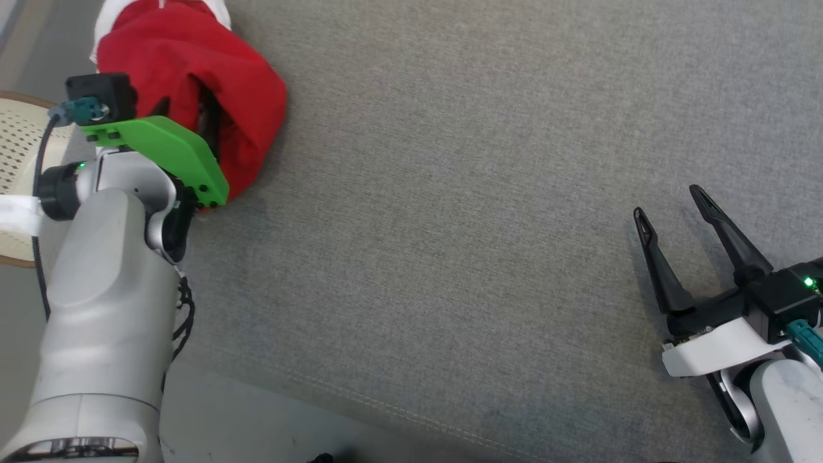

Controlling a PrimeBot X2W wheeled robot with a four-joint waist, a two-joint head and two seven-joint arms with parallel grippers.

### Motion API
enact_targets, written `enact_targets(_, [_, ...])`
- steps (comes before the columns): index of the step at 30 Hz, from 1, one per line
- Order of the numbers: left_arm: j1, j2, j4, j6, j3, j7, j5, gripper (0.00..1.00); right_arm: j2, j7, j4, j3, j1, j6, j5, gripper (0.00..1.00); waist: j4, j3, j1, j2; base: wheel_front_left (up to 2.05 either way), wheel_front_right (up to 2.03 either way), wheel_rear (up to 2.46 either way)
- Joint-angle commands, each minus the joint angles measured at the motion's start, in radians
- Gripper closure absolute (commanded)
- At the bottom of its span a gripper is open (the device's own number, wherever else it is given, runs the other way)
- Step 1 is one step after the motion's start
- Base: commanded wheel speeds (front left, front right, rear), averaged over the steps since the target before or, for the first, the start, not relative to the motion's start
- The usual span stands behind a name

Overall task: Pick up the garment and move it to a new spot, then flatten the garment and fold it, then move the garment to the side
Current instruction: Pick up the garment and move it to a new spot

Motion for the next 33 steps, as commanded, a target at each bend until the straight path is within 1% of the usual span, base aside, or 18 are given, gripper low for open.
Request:
enact_targets(1, [-0.028,0.016,0.018,0.007,0.002,-0.008,0.009,0.00,-0.001,-0.003,-0.003,-0.001,-0.019,0.000,0.004,0.00,-0.088,0.115,-0.0002,0.0000,0.00,0.00,0.00])
enact_targets(5, [-0.088,0.050,0.097,0.063,0.009,-0.063,0.029,0.00,-0.004,-0.003,-0.007,-0.004,-0.029,0.000,0.003,0.00,-0.104,0.126,-0.0002,0.0000,0.00,0.00,0.00])
enact_targets(7, [-0.105,0.058,0.137,0.074,0.010,-0.081,0.032,0.00,-0.006,-0.003,-0.006,-0.007,-0.028,0.000,0.002,0.00,-0.108,0.127,-0.0002,0.0000,0.00,0.00,0.00])
enact_targets(10, [-0.127,0.064,0.188,0.066,-0.002,-0.100,0.040,0.00,-0.005,-0.003,-0.001,-0.009,-0.019,0.000,0.001,0.00,-0.112,0.120,-0.0002,0.0000,0.00,0.00,0.00])
enact_targets(11, [-0.132,0.063,0.202,0.063,-0.008,-0.107,0.042,0.47,-0.004,-0.003,0.002,-0.010,-0.016,0.000,0.002,0.00,-0.112,0.116,-0.0002,0.0000,0.00,0.00,0.00])
enact_targets(12, [-0.136,0.061,0.216,0.060,-0.010,-0.117,0.041,0.90,-0.002,-0.003,0.006,-0.011,-0.012,0.000,0.002,0.00,-0.112,0.110,-0.0002,0.0000,0.00,0.00,0.00])
enact_targets(13, [-0.137,0.060,0.227,0.057,-0.013,-0.129,0.043,1.00,0.001,-0.003,0.009,-0.013,-0.008,0.000,0.002,0.00,-0.111,0.103,-0.0002,0.0000,0.00,0.00,0.00])
enact_targets(17, [-0.151,0.061,0.250,0.047,-0.021,-0.187,0.041,1.00,0.015,-0.002,0.018,-0.005,-0.004,0.000,0.005,0.00,-0.109,0.066,-0.0002,0.0000,0.00,0.00,0.00])
enact_targets(20, [-0.167,0.066,0.247,0.028,-0.014,-0.231,0.022,1.00,0.032,-0.002,0.025,0.004,-0.002,0.000,0.010,0.00,-0.112,0.026,-0.0002,0.0000,0.00,0.00,0.00])
enact_targets(23, [-0.183,0.083,0.238,0.010,0.002,-0.242,-0.008,1.00,0.055,-0.002,0.036,0.014,-0.002,0.000,0.018,0.00,-0.125,-0.015,-0.0002,0.0000,0.00,0.00,0.00])
enact_targets(26, [-0.212,0.104,0.211,0.000,0.001,-0.229,-0.033,1.00,0.080,-0.002,0.049,0.023,-0.003,0.000,0.025,0.00,-0.142,-0.051,-0.0002,0.0000,0.00,0.00,0.00])
enact_targets(27, [-0.226,0.123,0.186,-0.005,-0.011,-0.210,-0.039,1.00,0.097,-0.002,0.055,0.028,-0.006,0.000,0.027,0.00,-0.159,-0.073,-0.0002,0.0000,0.00,0.00,0.00])
enact_targets(30, [-0.247,0.152,0.135,-0.006,-0.034,-0.172,-0.048,1.00,0.126,-0.002,0.064,0.026,0.000,0.000,0.034,0.00,-0.189,-0.108,-0.0002,0.0000,0.00,0.00,0.00])
enact_targets(33, [-0.253,0.166,0.054,-0.007,-0.070,-0.120,-0.070,1.00,0.156,-0.002,0.072,0.021,0.018,0.000,0.039,0.00,-0.225,-0.142,-0.0002,0.0000,0.00,0.00,0.00])
